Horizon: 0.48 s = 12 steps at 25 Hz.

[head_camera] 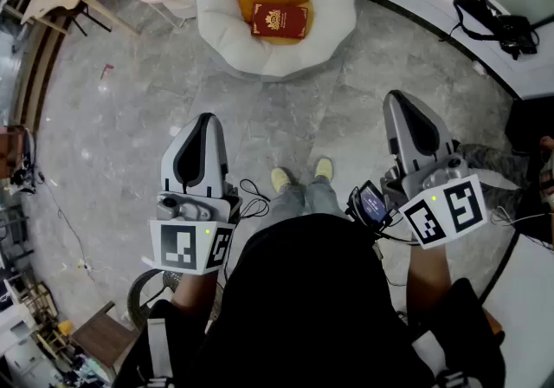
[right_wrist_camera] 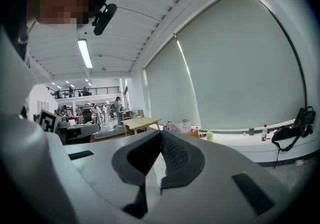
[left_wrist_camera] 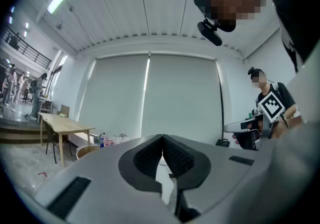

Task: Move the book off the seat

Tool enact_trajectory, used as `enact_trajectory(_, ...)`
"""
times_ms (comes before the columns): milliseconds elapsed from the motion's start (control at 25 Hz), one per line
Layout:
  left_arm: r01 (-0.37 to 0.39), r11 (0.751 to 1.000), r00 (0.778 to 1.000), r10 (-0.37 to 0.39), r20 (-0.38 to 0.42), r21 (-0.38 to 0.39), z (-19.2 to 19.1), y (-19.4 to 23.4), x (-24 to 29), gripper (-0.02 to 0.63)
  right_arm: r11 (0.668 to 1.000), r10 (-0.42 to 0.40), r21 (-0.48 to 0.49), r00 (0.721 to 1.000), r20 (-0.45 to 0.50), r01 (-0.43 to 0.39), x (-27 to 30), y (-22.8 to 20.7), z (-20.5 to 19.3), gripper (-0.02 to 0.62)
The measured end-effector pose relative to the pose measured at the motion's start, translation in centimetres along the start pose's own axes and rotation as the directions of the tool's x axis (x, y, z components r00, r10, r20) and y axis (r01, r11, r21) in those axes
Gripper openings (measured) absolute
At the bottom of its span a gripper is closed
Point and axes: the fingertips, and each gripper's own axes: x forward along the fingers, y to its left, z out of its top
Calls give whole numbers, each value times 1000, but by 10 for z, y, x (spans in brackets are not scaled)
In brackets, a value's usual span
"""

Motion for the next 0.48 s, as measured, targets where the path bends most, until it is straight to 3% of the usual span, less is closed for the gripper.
enact_trajectory(480, 33, 999, 999, -33, 3, 13, -3, 17, -20, 11, 999, -27, 22, 1000, -4, 28, 2, 33, -14, 14)
